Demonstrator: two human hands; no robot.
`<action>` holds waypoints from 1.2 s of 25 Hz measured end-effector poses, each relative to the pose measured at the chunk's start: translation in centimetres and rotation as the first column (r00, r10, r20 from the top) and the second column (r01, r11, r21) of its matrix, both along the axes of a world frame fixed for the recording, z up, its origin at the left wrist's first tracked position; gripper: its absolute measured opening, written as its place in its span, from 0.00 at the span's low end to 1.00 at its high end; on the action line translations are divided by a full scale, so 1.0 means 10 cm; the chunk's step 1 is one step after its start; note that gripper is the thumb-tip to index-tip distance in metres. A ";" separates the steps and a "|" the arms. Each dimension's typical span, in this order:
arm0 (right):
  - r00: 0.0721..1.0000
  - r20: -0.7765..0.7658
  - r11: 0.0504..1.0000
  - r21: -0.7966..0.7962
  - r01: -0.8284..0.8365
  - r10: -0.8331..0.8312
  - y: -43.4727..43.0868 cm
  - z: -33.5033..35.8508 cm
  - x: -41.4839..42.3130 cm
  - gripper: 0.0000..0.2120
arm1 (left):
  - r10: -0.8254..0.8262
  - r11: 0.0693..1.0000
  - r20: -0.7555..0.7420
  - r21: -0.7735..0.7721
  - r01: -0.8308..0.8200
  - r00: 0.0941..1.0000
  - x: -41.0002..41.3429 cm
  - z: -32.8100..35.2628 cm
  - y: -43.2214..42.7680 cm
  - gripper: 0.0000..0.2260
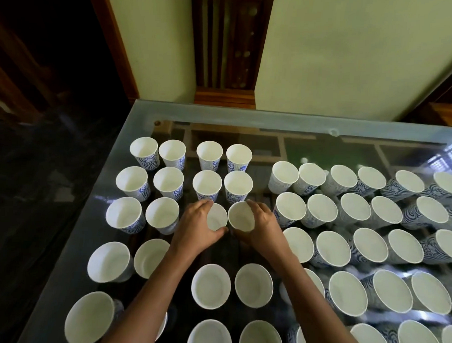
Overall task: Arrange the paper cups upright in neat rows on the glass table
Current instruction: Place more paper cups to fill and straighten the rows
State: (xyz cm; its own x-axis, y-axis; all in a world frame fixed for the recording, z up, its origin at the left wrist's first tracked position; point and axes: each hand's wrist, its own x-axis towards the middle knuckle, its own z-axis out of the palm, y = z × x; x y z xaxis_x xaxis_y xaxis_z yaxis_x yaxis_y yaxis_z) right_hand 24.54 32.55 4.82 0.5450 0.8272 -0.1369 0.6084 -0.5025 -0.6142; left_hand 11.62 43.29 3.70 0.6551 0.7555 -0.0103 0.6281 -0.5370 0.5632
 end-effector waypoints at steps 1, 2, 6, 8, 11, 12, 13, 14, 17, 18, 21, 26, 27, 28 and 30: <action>1.000 0.005 1.000 0.008 0.000 0.000 -0.01 0.00 -0.01 0.40 | 0.001 1.000 0.007 -0.003 -0.001 1.000 0.00 0.00 -0.01 0.32; 1.000 0.013 1.000 0.013 -0.002 0.002 -0.03 0.00 -0.02 0.40 | 0.004 1.000 0.015 -0.004 -0.004 1.000 -0.01 0.00 -0.02 0.32; 0.999 0.034 0.999 -0.018 -0.028 0.028 -0.16 0.01 -0.07 0.42 | -0.014 1.000 0.029 0.004 0.014 0.999 -0.11 0.00 -0.11 0.32; 0.999 0.027 0.998 -0.048 -0.040 0.041 -0.24 0.01 -0.08 0.43 | -0.022 1.000 0.034 0.002 0.021 0.999 -0.17 0.00 -0.16 0.32; 0.999 0.021 0.997 -0.063 -0.047 0.048 -0.32 0.02 -0.11 0.43 | -0.022 1.000 0.042 -0.010 0.023 0.999 -0.23 -0.02 -0.23 0.32; 0.998 0.025 0.997 -0.065 -0.048 0.049 -0.34 0.02 -0.12 0.43 | -0.021 1.000 0.043 -0.011 0.021 0.999 -0.24 -0.02 -0.25 0.32; 0.998 0.027 0.996 -0.069 -0.051 0.053 -0.35 0.03 -0.12 0.44 | -0.019 1.000 0.045 -0.009 0.019 0.999 -0.25 -0.03 -0.26 0.32; 0.998 0.028 0.996 -0.074 -0.054 0.056 -0.36 0.03 -0.13 0.44 | -0.018 1.000 0.045 -0.009 0.019 0.999 -0.26 -0.03 -0.27 0.32; 0.997 0.025 0.995 -0.077 -0.065 0.067 -0.35 0.06 -0.13 0.46 | -0.024 1.000 0.049 -0.015 0.025 0.999 -0.28 -0.01 -0.27 0.32; 0.997 0.026 0.995 -0.074 -0.070 0.072 -0.35 0.08 -0.12 0.46 | -0.026 1.000 0.056 -0.014 0.027 0.998 -0.27 0.00 -0.25 0.33; 0.995 0.050 0.996 -0.035 -0.085 0.086 -0.25 0.15 -0.04 0.43 | -0.022 1.000 0.080 0.017 0.021 0.997 -0.21 0.05 -0.11 0.32; 0.991 0.120 0.998 0.018 -0.068 0.065 0.22 0.27 0.21 0.35 | 0.009 0.999 0.091 0.042 -0.013 0.996 0.08 0.12 0.33 0.28; 0.994 0.102 0.998 0.030 -0.053 0.050 0.30 0.27 0.24 0.35 | 0.024 0.999 0.093 0.041 -0.028 0.995 0.14 0.11 0.41 0.28; 0.996 0.082 0.998 0.051 -0.040 0.035 0.40 0.26 0.28 0.35 | 0.035 0.998 0.090 0.041 -0.039 0.995 0.20 0.10 0.48 0.28; 0.997 0.068 0.997 0.066 -0.035 0.030 0.55 0.22 0.36 0.35 | 0.029 0.998 0.067 0.054 -0.033 0.997 0.31 0.07 0.58 0.29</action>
